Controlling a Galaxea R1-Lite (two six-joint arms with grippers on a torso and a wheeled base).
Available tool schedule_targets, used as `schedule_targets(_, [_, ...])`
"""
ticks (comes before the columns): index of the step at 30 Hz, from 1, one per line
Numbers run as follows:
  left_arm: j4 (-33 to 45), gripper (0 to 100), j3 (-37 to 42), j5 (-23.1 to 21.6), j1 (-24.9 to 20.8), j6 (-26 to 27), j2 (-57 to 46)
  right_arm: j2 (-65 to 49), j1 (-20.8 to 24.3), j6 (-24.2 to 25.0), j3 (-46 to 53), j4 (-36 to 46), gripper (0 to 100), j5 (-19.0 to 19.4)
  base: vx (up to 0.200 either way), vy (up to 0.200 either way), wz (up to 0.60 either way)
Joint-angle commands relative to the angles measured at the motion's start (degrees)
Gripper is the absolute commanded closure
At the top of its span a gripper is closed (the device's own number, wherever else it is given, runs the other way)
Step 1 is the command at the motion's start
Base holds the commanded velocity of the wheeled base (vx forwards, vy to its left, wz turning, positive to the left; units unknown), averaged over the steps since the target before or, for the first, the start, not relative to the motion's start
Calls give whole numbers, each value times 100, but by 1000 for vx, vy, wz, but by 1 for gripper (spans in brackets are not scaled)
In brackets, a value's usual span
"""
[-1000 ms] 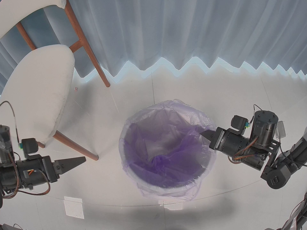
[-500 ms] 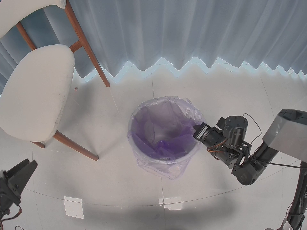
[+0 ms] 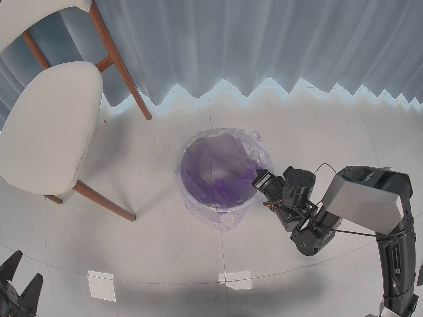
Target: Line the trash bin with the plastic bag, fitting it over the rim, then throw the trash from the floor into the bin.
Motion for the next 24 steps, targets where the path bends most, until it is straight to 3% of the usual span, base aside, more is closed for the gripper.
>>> schedule_targets(1, [75,0,28,458,93,198,-329,652,-2,-399,-230,-474,100,-48,0,0,0])
schedule_targets(7, [58,0,143,695,93,216,-329,827,-2,-566,-248,-668,100,-39,0,0,0])
schedule_targets(11, [23,0,345,687,93,602,-329,827,24,-557,-222,-659,100,-39,0,0,0])
schedule_targets(12, [5,0,371,687,93,646,-329,827,24,-548,-222,-650,0,-30,0,0,0])
schedule_targets(20, [5,0,371,678,93,708,-329,696,24,-531,42,-773,0,-39,0,0,0])
schedule_targets(24, [-109,0,380,687,93,708,-329,72,24,-487,710,-782,0,-30,0,0,0])
